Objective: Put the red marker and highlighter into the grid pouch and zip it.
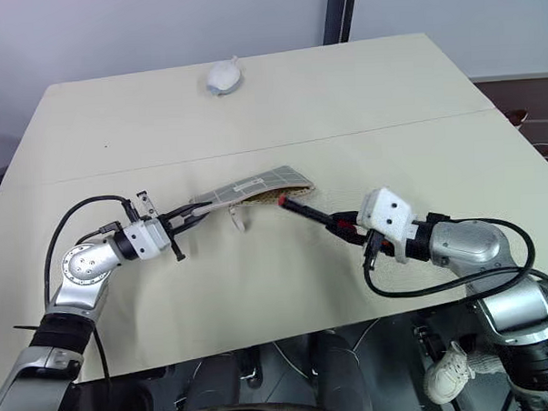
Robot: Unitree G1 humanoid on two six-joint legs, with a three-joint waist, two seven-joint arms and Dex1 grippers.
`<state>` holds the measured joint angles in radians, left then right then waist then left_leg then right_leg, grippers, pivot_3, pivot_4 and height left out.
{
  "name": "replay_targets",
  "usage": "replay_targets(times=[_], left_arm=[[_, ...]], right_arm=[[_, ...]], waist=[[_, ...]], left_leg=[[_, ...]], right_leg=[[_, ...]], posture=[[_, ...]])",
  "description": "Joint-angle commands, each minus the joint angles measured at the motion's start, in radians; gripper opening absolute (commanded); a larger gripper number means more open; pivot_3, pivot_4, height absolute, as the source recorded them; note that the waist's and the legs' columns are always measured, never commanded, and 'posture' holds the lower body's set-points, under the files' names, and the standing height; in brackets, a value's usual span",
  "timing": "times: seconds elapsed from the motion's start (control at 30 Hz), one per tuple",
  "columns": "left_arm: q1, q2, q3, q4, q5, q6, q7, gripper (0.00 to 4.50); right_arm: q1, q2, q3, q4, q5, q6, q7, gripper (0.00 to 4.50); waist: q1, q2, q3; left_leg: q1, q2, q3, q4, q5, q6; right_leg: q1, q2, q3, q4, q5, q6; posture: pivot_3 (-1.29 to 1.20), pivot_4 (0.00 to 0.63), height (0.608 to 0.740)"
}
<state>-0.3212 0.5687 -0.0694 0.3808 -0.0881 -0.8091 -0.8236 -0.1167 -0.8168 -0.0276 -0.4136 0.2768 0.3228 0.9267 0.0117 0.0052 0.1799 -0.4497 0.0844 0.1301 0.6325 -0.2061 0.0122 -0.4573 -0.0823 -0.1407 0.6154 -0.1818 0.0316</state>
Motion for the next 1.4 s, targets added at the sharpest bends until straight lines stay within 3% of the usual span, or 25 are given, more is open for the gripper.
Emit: replay_targets(times=[0.03,0.37,0.83,0.97,1.0,1.1,1.2,1.4], left_arm=[[-0.013,0.002,0.003,-0.024,0.0,-0.023,0.012,0.0],[-0.006,0.005,-0.014,-0.072,0.016,-0.024,0.009,0.0],[-0.029,-0.007,-0.053,-0.11,0.005,0.009,0.0,0.0],[-0.022,-0.004,-0.055,-0.114,0.002,0.013,0.0,0.0],[-0.02,-0.003,-0.055,-0.115,0.002,0.014,0.001,0.0],[-0.014,-0.002,-0.051,-0.118,0.004,0.022,0.006,0.0],[0.0,0.0,-0.048,-0.125,0.006,0.032,0.013,0.0],[0.0,-0.009,-0.053,-0.109,0.018,0.05,0.024,0.0]], right_arm=[[-0.062,-0.004,0.03,0.055,-0.071,-0.083,-0.008,0.32],[-0.202,0.011,0.147,0.218,-0.25,-0.224,-0.023,0.32],[-0.417,0.185,0.396,0.292,-0.539,-0.386,-0.089,0.32],[-0.433,0.206,0.385,0.321,-0.517,-0.41,-0.083,0.32],[-0.433,0.209,0.376,0.324,-0.514,-0.416,-0.087,1.4],[-0.418,0.189,0.341,0.329,-0.501,-0.447,-0.094,2.72],[-0.373,0.227,0.215,0.249,-0.313,-0.292,-0.087,4.31],[-0.247,0.216,-0.023,-0.023,0.277,0.198,-0.003,4.47]], waist=[[0.0,0.0,0.0],[0.001,0.0,0.0],[0.001,0.0,0.0],[0.001,0.0,0.0],[0.001,0.0,0.0],[0.0,0.0,0.0],[0.001,0.0,0.0],[0.002,0.0,0.0]], left_leg=[[0.0,0.0,0.0,0.0,0.0,0.0],[-0.001,0.0,0.001,-0.001,0.0,0.001],[-0.001,0.0,0.004,0.0,0.002,0.002],[-0.001,0.0,0.004,0.001,0.001,0.001],[-0.001,0.0,0.004,0.001,0.001,0.001],[-0.001,0.0,0.004,0.001,0.002,0.002],[-0.001,0.0,0.004,0.001,0.002,0.002],[-0.001,0.0,0.002,0.002,0.002,0.002]], right_leg=[[0.0,0.0,0.0,0.0,0.0,0.0],[-0.001,0.001,0.0,0.001,0.0,0.0],[-0.002,0.001,0.001,0.004,0.0,0.0],[-0.002,0.001,0.001,0.004,0.0,0.0],[-0.002,0.001,0.001,0.005,0.0,0.0],[-0.002,0.001,0.001,0.005,0.0,0.0],[-0.002,0.001,0.001,0.006,0.0,0.0],[-0.001,0.001,0.001,0.006,0.001,-0.001]], posture=[[0.0,0.15,0.74],[0.0,0.15,0.74],[0.0,0.15,0.74],[0.0,0.15,0.74],[0.0,0.15,0.74],[0.0,0.15,0.74],[0.0,0.15,0.74],[0.0,0.15,0.74]])
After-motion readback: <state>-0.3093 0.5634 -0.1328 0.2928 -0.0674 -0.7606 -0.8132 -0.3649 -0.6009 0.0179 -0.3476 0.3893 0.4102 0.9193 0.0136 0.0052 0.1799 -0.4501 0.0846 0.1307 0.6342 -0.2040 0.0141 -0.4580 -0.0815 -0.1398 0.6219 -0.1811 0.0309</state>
